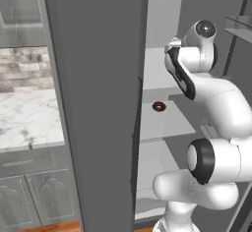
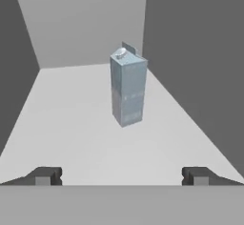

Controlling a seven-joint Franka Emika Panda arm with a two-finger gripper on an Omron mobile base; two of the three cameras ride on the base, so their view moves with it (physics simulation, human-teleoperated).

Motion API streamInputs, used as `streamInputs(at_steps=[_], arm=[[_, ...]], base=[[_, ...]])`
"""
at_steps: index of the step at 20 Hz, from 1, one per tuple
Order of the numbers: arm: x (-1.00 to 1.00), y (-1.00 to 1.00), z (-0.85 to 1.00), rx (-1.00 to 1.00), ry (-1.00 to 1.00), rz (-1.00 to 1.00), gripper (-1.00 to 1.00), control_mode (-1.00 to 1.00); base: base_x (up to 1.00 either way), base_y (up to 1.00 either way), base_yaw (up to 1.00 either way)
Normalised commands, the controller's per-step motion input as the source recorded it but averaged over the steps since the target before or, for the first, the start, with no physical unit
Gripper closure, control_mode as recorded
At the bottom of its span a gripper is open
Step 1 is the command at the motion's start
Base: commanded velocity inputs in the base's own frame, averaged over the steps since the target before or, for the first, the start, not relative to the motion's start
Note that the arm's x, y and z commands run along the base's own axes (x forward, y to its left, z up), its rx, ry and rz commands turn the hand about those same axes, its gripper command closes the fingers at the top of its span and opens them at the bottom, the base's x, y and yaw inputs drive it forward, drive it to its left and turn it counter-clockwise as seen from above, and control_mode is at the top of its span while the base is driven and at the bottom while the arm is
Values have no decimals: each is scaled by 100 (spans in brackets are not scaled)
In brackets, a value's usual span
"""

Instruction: Take out the milk from the fridge and place it on the tray on the counter. Then take the sugar cube near the tray and place it in the tray.

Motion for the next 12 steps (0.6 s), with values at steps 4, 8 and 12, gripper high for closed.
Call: streamInputs(at_steps=[4,8,12], arm=[[35,0,0,0,0,-17,-100,-100],[46,0,4,1,7,-10,-100,-100],[44,-3,8,2,10,-1,-100,-100]], base=[[0,0,0],[0,0,0],[0,0,0]])
